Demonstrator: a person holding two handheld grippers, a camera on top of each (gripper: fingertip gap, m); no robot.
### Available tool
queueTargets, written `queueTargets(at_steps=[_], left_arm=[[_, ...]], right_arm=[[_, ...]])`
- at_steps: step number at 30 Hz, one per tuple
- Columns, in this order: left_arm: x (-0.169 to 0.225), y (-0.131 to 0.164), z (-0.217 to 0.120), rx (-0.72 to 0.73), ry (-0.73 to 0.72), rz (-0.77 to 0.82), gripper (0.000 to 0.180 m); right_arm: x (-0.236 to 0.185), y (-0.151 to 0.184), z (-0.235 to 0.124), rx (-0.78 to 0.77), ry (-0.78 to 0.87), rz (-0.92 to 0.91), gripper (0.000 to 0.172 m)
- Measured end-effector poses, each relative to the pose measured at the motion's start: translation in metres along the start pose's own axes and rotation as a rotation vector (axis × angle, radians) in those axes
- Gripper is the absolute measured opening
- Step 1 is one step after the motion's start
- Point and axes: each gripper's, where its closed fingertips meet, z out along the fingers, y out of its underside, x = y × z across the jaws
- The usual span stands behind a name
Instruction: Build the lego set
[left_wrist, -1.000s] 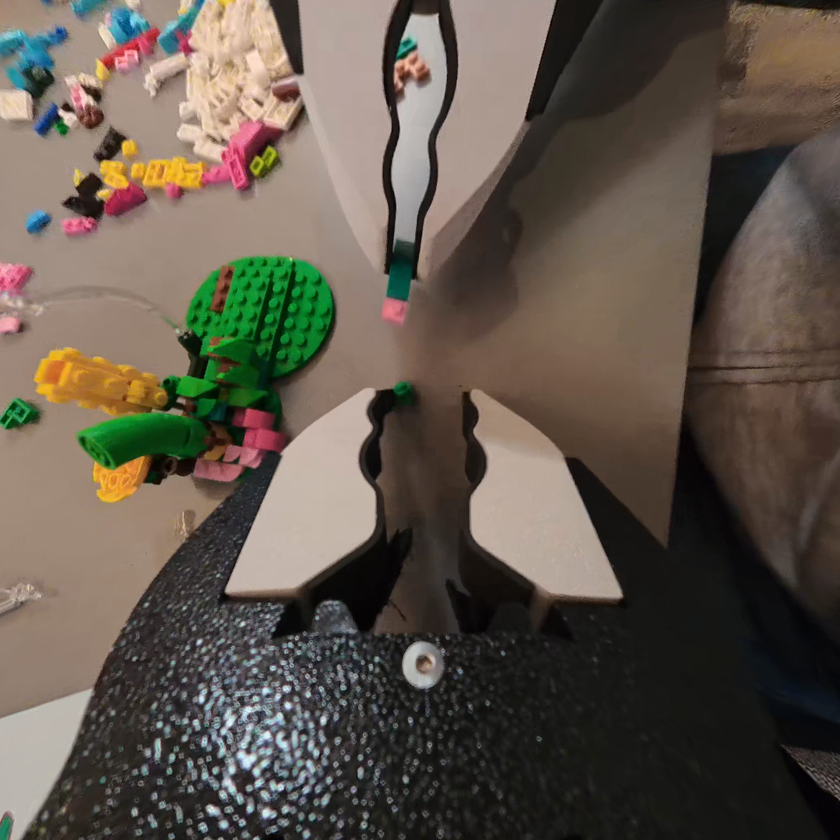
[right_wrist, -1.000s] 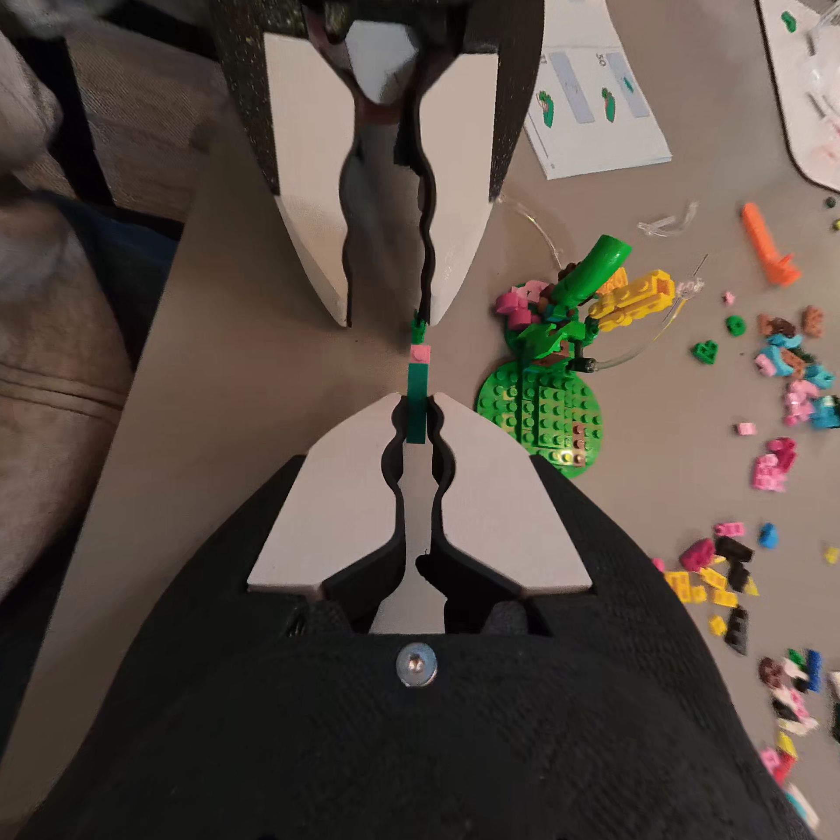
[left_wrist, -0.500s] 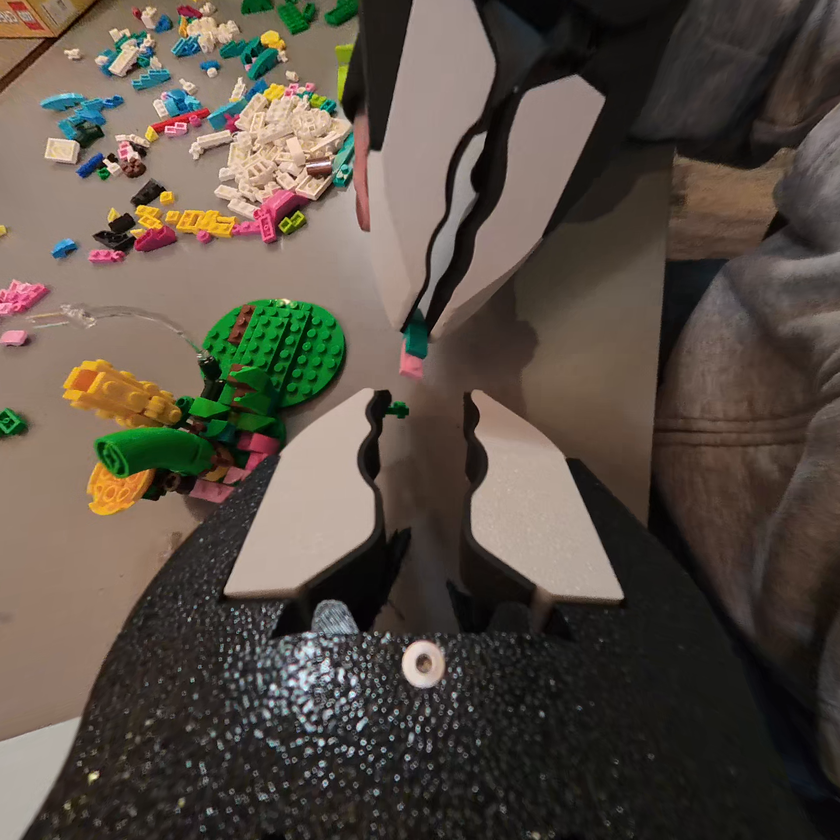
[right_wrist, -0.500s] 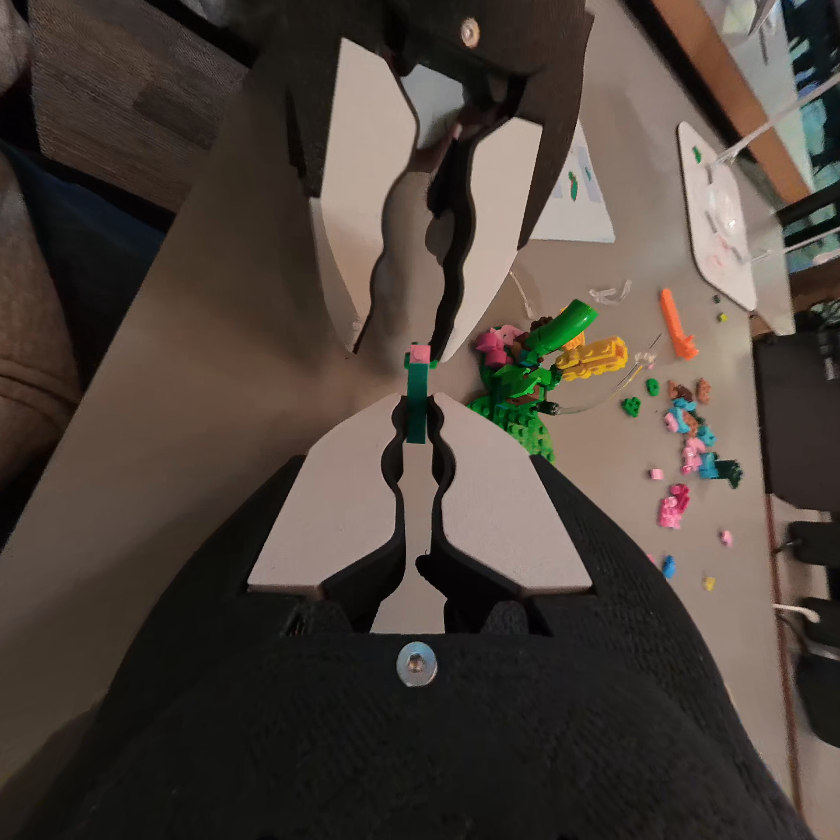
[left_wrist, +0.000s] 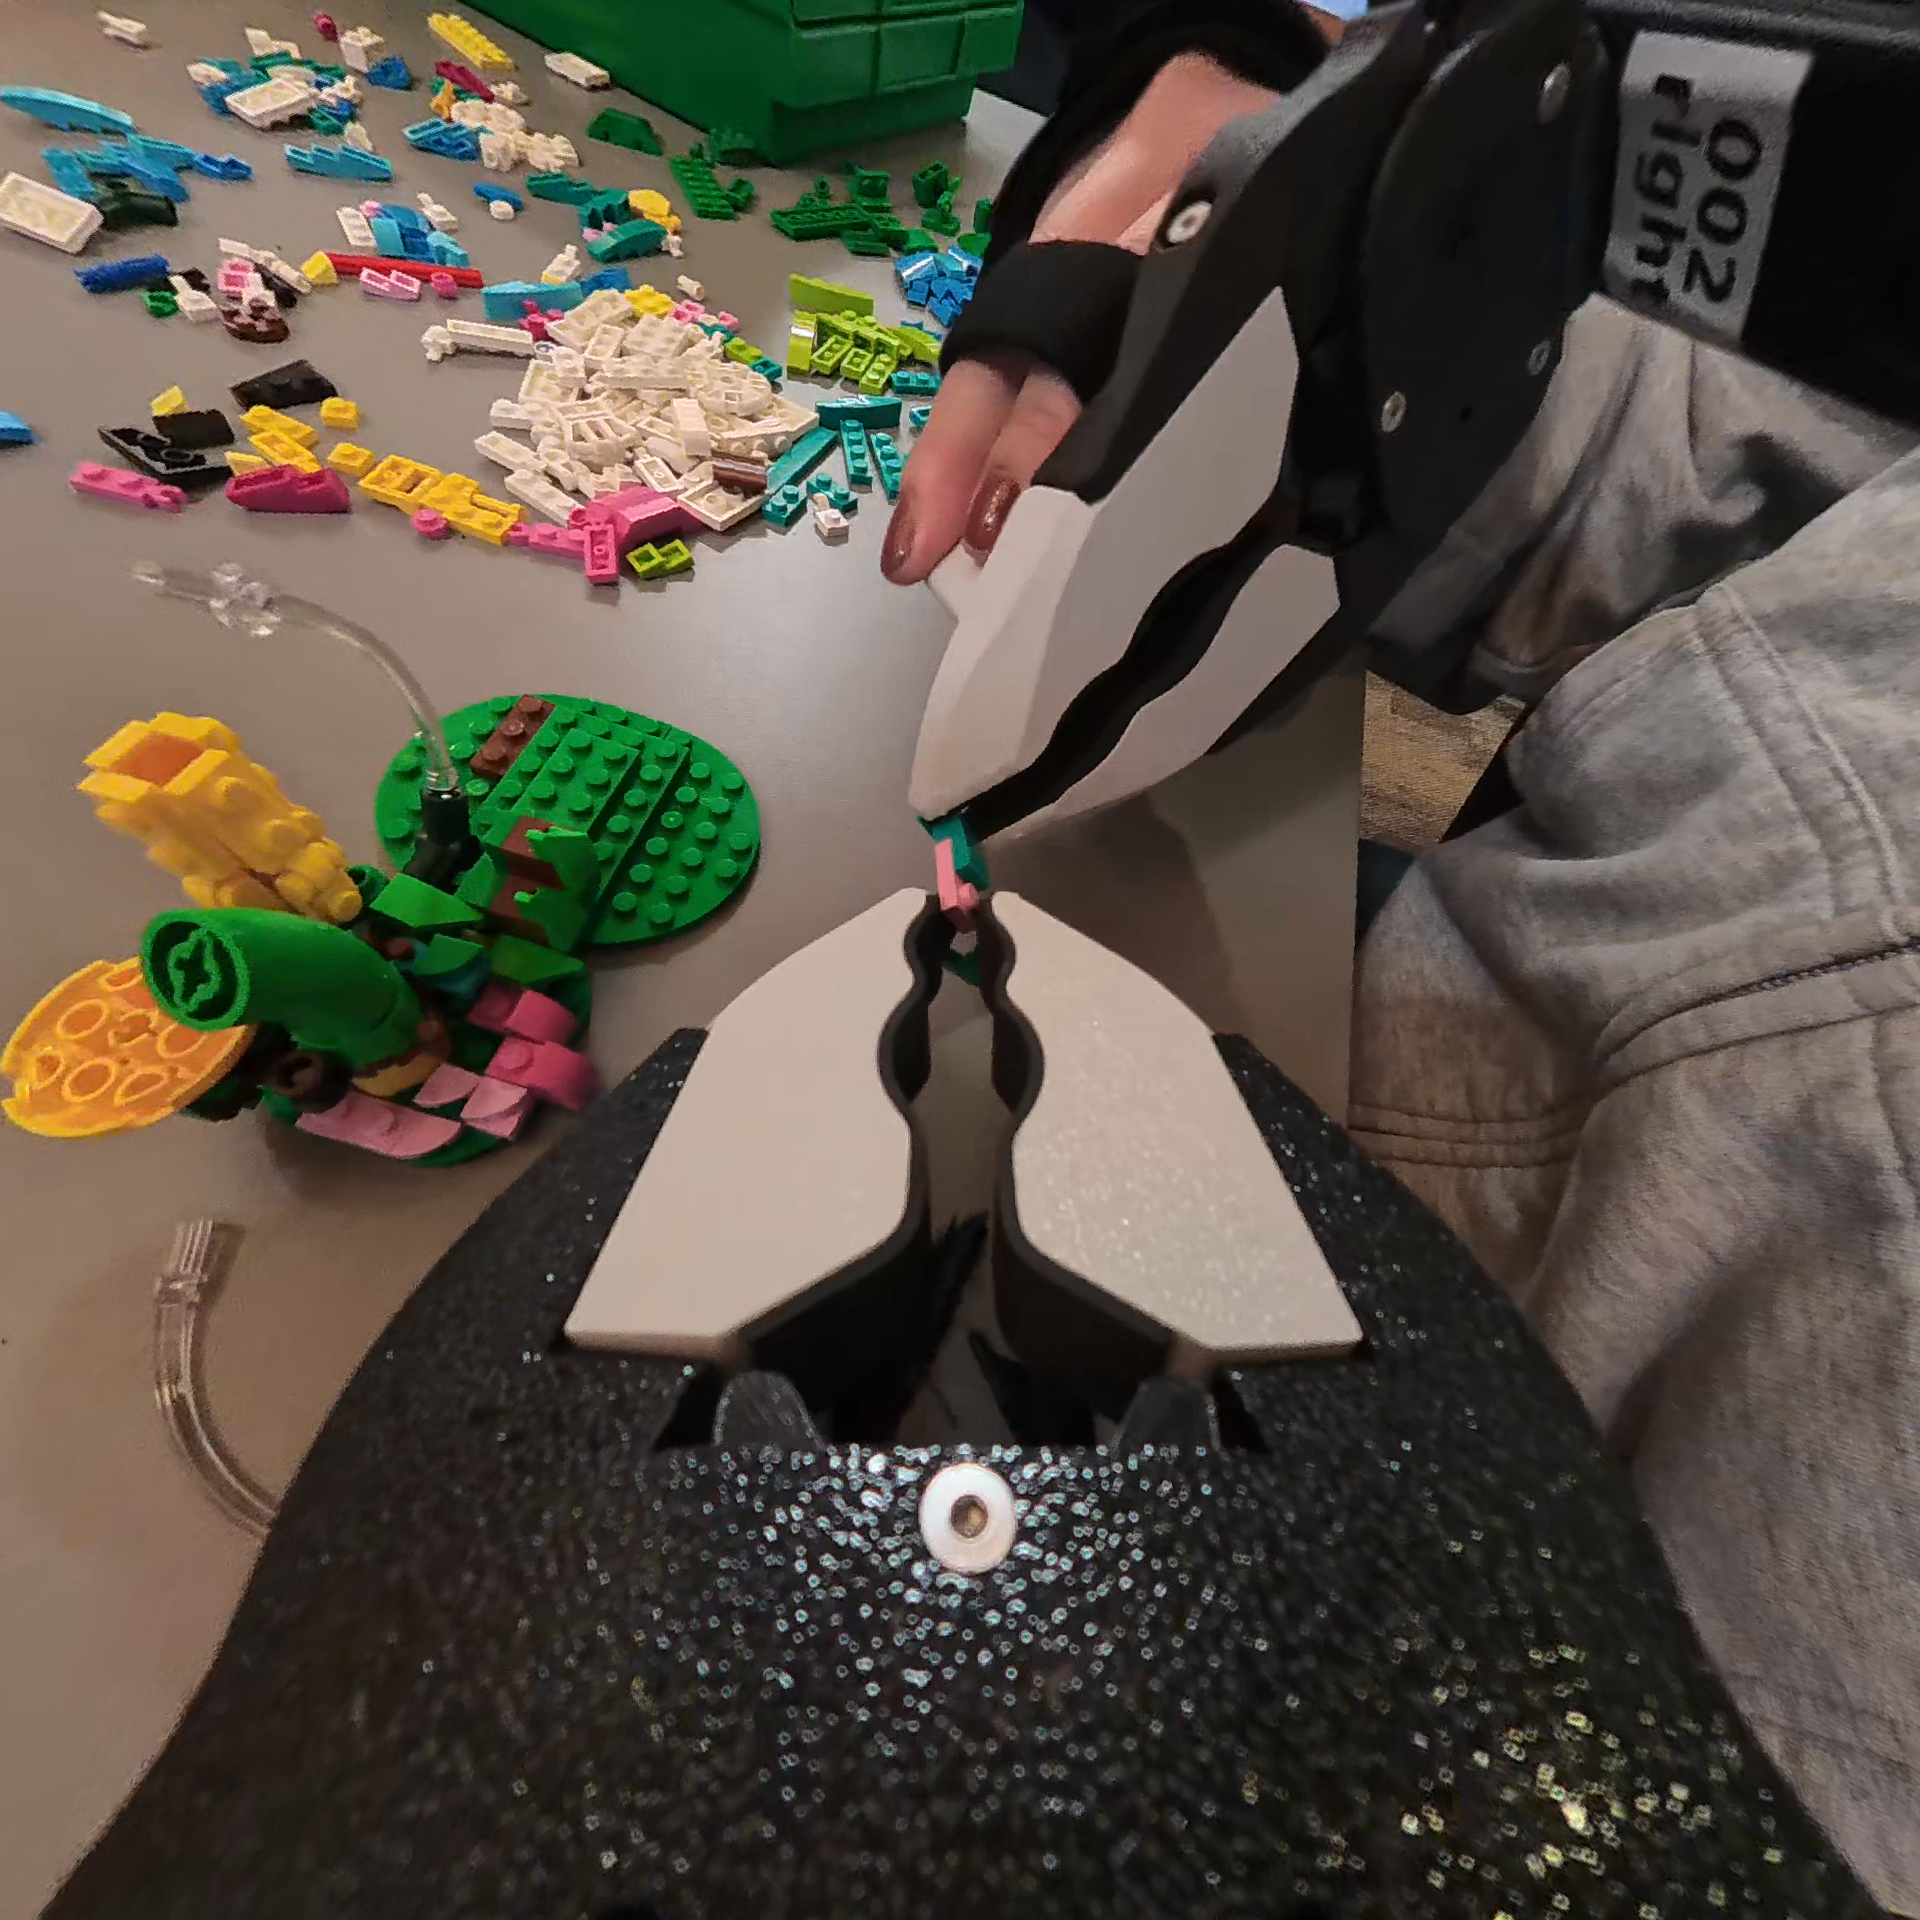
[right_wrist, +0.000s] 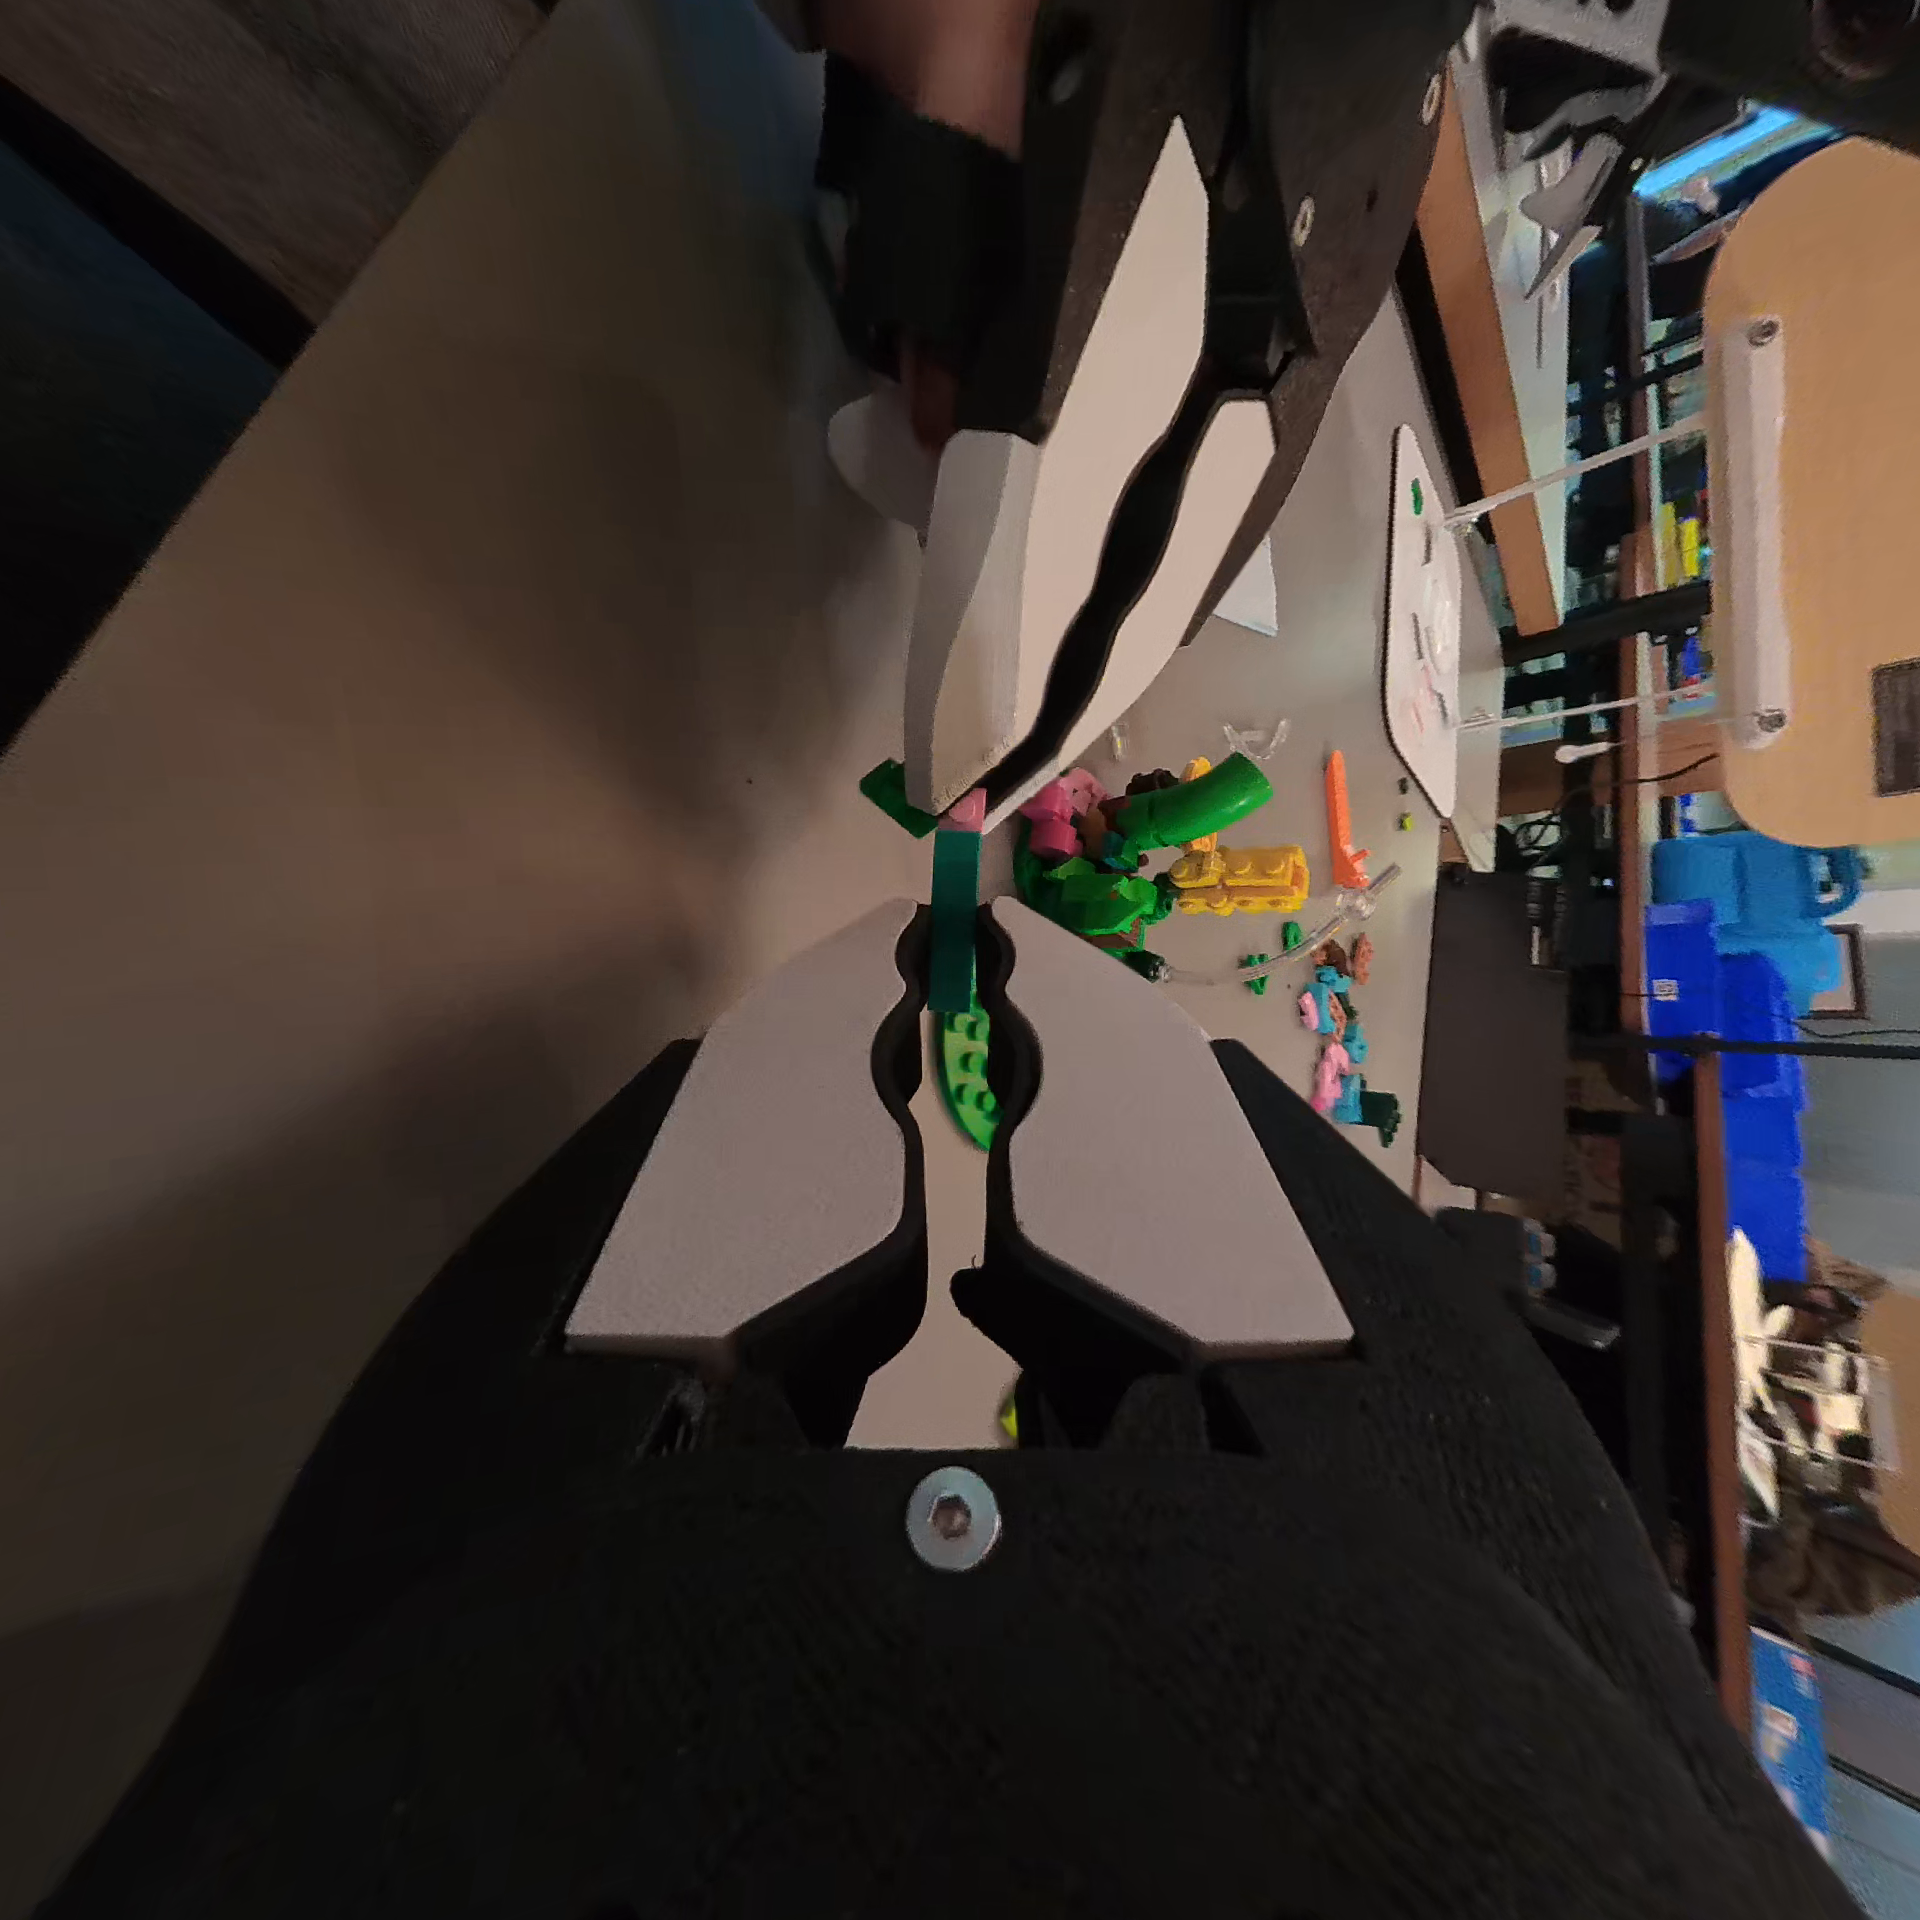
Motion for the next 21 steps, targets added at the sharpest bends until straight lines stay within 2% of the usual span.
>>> queueTargets(at_steps=[6, 12, 15, 18, 21], left_arm=[[0.002, -0.008, -0.006, 0.073, 0.038, -0.034, 0.005], [0.011, -0.030, -0.017, 0.228, 0.142, -0.086, 0.005], [0.015, -0.036, -0.020, 0.275, 0.194, -0.130, 0.004], [0.017, -0.040, -0.022, 0.314, 0.244, -0.189, 0.004], [0.015, -0.040, -0.021, 0.310, 0.245, -0.241, 0.005]], right_arm=[[0.007, -0.006, -0.004, 0.025, 0.064, -0.053, 0.006], [0.022, -0.020, -0.018, 0.296, 0.005, 0.287, 0.006], [0.027, -0.024, -0.023, 0.394, -0.007, 0.375, 0.006], [0.029, -0.028, -0.027, 0.445, 0.005, 0.388, 0.006], [0.027, -0.025, -0.025, 0.389, 0.047, 0.297, 0.006]])
